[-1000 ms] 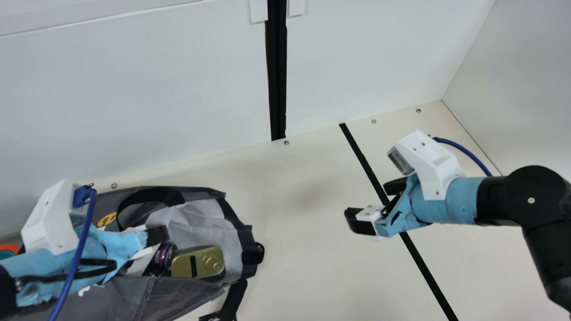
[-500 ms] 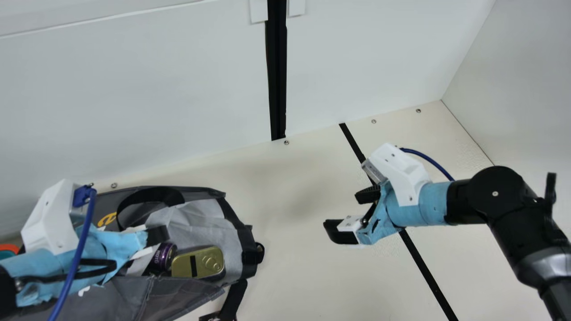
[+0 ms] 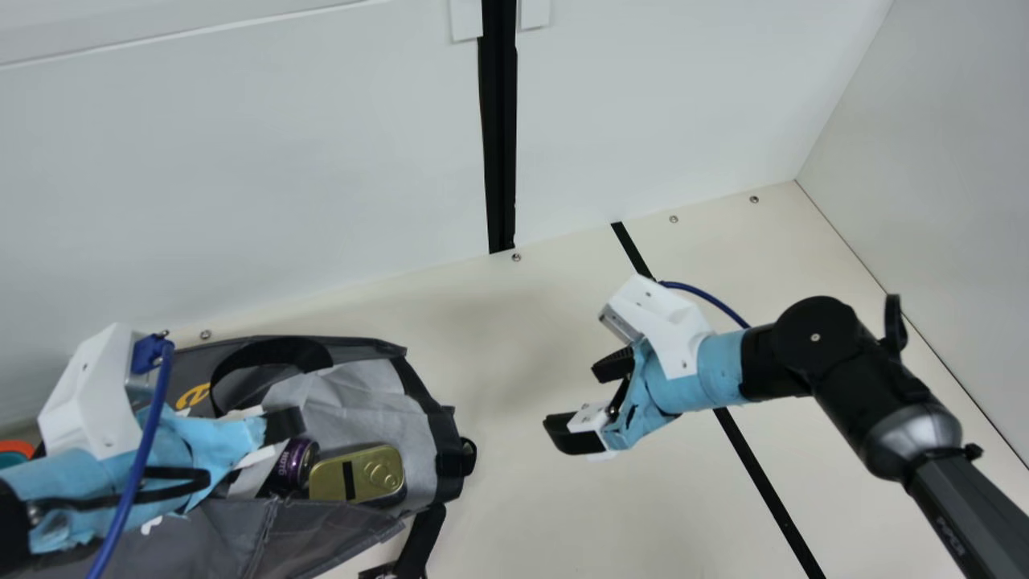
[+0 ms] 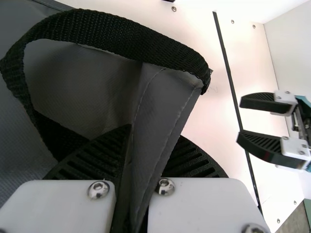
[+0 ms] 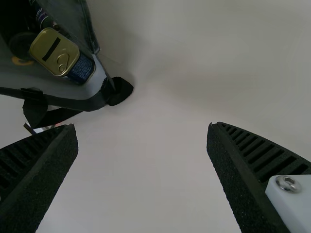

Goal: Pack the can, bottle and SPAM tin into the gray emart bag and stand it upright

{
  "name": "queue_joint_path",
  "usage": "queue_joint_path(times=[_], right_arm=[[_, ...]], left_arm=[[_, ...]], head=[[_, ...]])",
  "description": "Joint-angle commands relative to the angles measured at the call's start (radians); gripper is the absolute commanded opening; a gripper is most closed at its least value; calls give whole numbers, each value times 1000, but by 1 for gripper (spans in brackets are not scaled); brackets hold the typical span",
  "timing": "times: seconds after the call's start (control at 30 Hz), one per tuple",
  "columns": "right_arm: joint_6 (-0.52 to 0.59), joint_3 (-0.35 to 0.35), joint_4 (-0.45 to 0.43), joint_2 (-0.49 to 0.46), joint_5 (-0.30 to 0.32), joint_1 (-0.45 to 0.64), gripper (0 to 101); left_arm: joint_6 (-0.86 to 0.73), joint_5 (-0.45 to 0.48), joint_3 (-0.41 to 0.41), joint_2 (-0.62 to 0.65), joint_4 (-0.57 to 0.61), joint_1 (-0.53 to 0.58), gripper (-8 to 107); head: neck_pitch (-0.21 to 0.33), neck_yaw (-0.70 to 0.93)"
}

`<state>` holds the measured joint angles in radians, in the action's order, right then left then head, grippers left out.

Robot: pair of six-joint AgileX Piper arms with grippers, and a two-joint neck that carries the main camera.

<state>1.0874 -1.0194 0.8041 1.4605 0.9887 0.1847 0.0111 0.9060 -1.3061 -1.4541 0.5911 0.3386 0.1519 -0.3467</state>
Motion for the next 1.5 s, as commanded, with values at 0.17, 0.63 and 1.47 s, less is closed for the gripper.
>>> queue_joint_path(times=[0.17,0.63,1.47], right_arm=[[39,-4,46,70,-18,-43,95],[123,-68,141,224,-16,-124,95],[221,-198,280,474,11,-268,95]], left_arm=[[0,0,0,0,0,0,-8],[0,0,0,0,0,0,-8],[0,0,0,0,0,0,-8]], head=[[23,-2],[23,-2],[23,-2]])
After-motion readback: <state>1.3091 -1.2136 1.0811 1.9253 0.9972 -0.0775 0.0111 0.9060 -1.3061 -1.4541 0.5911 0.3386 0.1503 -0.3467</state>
